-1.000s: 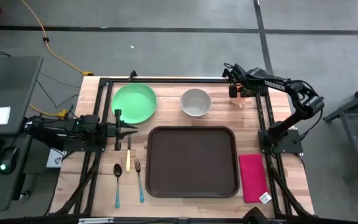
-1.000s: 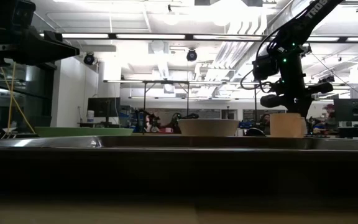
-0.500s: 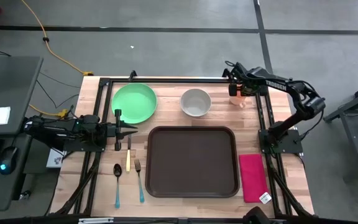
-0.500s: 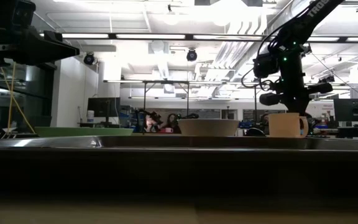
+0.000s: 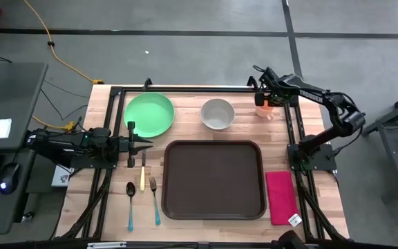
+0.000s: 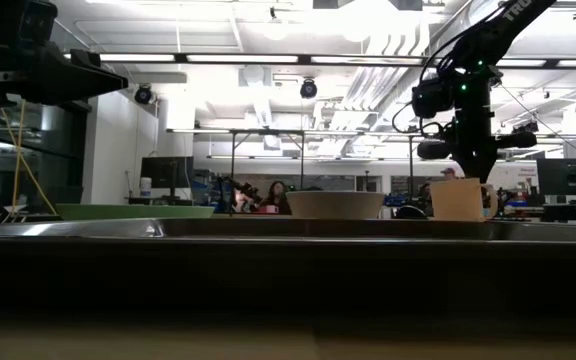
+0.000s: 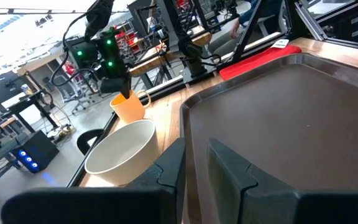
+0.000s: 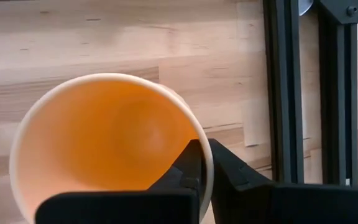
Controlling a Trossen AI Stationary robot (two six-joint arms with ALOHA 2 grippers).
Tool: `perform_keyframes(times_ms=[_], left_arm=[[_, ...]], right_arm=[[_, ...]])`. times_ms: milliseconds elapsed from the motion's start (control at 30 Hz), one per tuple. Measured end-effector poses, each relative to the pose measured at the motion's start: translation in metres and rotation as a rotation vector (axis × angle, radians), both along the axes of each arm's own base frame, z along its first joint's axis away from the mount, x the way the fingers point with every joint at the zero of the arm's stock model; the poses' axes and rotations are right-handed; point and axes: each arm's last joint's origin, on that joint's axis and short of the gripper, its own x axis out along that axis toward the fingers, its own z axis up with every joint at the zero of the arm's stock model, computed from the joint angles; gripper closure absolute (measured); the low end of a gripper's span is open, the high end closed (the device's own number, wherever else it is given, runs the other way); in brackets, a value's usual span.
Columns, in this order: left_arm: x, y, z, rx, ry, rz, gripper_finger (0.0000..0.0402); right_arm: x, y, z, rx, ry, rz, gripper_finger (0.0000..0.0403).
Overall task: Set up tray
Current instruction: Put the yellow mug on the brown tray
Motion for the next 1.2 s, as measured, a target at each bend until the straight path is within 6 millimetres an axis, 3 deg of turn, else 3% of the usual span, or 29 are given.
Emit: perform_keyframes(times_ms=[767,1200], left_arm=[[0.0,0.0,0.0,0.0,-0.001,0.0,0.0305],[0.0,0.0,0.0,-0.001,-0.001,0.0,0.0305]], right_arm=[[-0.015,0.036,0.041,0.0,-0.146,0.018,0.0402],[0.006,0.065,0.046,0.059,-0.206,0.114,0.0403]])
